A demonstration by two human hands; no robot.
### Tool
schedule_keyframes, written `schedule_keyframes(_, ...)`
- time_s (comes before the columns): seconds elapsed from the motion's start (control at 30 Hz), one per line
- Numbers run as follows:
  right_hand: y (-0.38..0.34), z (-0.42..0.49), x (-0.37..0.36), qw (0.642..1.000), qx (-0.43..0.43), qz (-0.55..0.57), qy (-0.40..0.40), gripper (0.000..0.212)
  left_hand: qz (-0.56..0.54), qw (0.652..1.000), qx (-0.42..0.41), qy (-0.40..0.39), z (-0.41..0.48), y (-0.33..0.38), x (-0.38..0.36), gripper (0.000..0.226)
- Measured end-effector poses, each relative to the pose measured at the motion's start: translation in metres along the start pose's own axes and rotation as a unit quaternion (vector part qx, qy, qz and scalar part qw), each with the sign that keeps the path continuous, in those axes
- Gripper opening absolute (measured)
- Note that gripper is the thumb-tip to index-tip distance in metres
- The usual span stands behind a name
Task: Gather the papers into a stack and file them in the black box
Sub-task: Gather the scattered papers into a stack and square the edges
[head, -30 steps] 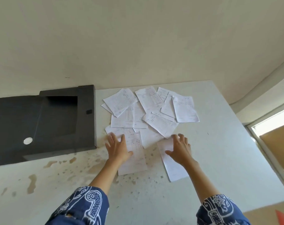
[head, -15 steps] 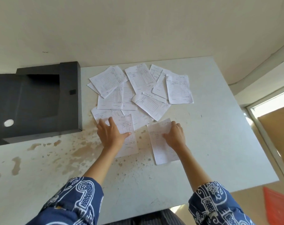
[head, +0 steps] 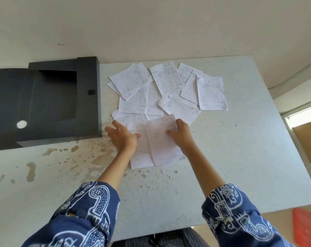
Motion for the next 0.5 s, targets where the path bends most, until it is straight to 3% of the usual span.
schedule_keyframes(0.13,-0.01,0.008,-0.027,0.991,0.014,-0.12,0.057,0.035,-0.051,0.998,0.047,-0.006,0.008,-0.007,0.002,0.074)
schedule_keyframes(0.27,-0.019,0.003,-0.036,0.946,0.021,-0.296,0.132,0.047,-0.105,0.993,0.056,0.009,0.015,-0.01,0.004,0.049)
schedule_keyframes(0.5,-0.023,0.005,-0.033,0.94,0.009,-0.308,0.146,0.058,-0.06,0.998,0.018,-0.033,0.01,0.002,0.0,0.035)
Point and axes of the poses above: each hand's wrist, its own z-axis towards the middle knuckle, its own x-axis out of the back of the hand, y = z × x, the point moved 8 cm from there along z, towards the middle knuckle, and after that the axes turned 10 degrees about -y, right-handed, at the moved point
